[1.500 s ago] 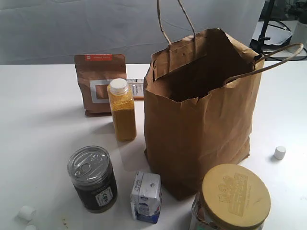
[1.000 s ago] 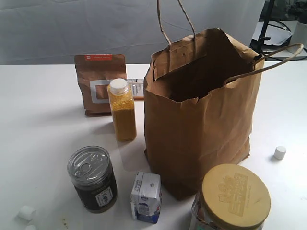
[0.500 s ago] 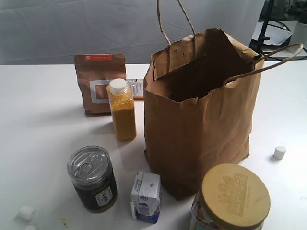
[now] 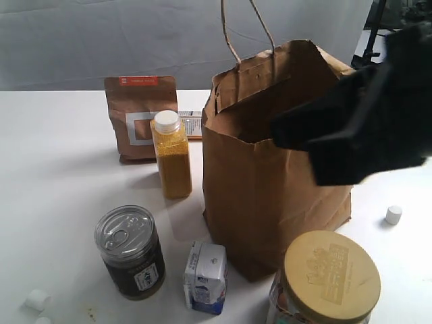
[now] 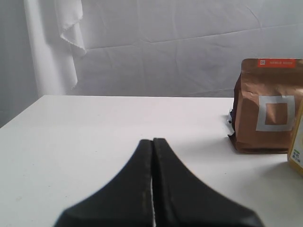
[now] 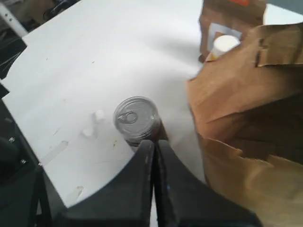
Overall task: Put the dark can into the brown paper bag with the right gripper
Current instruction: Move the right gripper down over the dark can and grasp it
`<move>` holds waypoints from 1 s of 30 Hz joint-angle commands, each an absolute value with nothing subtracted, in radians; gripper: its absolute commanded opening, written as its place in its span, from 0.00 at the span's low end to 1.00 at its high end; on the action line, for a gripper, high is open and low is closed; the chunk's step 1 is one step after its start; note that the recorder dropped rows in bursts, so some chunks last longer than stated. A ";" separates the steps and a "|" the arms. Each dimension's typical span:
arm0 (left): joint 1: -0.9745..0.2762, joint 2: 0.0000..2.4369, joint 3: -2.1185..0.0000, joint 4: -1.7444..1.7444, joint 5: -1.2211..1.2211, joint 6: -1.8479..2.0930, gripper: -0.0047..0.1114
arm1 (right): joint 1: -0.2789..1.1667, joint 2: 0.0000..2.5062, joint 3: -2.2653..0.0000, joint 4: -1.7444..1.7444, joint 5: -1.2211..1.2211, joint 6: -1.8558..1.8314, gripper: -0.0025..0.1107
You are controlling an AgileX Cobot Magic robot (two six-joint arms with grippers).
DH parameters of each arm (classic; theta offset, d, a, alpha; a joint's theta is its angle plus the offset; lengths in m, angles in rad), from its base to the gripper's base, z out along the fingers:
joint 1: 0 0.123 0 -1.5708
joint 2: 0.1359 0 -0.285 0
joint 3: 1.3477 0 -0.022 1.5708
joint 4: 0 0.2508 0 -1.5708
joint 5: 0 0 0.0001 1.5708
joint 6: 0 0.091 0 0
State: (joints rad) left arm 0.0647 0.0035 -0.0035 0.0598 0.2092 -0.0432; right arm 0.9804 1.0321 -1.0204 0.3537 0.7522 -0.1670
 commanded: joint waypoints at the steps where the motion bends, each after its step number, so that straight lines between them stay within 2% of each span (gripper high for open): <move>1: 0.057 0.000 0.000 0.062 0.203 -0.046 0.04 | 1.127 1.213 -1.162 0.274 0.796 -0.052 0.02; 11: 0.057 0.000 0.000 0.062 0.203 -0.046 0.04 | 1.273 1.668 -1.585 0.040 1.015 0.328 0.04; 15: 0.057 0.000 0.000 0.062 0.203 -0.046 0.04 | 1.297 1.812 -1.723 0.036 1.098 0.400 0.21; 19: 0.057 0.000 0.000 0.062 0.203 -0.046 0.04 | 1.304 1.909 -1.792 -0.022 1.146 0.473 0.55; 21: 0.057 0.000 0.000 0.062 0.203 -0.046 0.04 | 1.304 1.941 -1.806 -0.032 1.137 0.483 0.66; 24: 0.057 0.000 0.000 0.062 0.203 -0.046 0.04 | 1.304 1.971 -1.806 -0.036 1.116 0.487 0.74; 30: 0.057 0.000 0.000 0.062 0.203 -0.046 0.04 | 1.302 2.042 -1.806 -0.047 1.114 0.493 0.79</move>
